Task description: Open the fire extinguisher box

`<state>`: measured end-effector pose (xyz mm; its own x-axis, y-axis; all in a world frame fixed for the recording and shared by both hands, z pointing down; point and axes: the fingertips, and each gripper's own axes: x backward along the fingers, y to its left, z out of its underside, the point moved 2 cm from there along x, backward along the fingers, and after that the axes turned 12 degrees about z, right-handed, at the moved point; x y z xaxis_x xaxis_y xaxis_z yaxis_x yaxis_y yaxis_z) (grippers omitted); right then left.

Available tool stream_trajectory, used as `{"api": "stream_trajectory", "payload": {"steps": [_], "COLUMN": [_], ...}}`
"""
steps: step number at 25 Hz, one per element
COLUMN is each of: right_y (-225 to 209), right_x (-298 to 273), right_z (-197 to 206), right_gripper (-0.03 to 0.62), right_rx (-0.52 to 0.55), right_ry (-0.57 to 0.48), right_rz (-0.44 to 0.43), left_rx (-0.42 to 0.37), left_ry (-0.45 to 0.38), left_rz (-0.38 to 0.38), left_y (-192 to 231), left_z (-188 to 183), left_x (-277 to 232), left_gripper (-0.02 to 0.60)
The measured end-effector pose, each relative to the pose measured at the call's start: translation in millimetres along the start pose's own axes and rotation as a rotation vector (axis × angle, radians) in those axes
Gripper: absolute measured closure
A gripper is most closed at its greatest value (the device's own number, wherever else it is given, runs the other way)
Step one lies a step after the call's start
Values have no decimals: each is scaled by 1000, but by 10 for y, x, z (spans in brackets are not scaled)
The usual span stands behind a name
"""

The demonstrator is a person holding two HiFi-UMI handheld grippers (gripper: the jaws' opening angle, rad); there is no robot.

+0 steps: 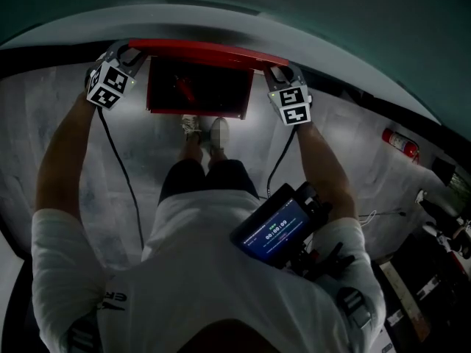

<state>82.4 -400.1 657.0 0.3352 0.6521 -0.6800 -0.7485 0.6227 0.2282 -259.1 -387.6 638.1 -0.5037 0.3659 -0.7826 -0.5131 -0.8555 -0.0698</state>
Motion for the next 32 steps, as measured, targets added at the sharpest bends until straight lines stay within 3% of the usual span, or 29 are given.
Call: {"api": "stream_trajectory", "payload": {"steps": [11, 20, 27, 32], "right_y": [-187, -278, -235, -224], "right_x": [-289, -425, -426, -420], "right_z": [-18, 3, -33, -17], "right_gripper": [479, 473, 470, 463], "right_rx": [-146, -224, -234, -219], "right_ry": [69, 135, 137, 131], "right_rz": [-32, -6, -11, -4], "left_rx": [175, 310, 323, 278], "left_ry": [-1, 11, 10, -5], "left_rz": [27, 21, 14, -13], "left_y": [288, 440, 455, 430], "left_z": [-100, -112, -84, -76], "left_x": [-233, -363, -348, -338], "left_gripper": [469, 468, 466, 465]}}
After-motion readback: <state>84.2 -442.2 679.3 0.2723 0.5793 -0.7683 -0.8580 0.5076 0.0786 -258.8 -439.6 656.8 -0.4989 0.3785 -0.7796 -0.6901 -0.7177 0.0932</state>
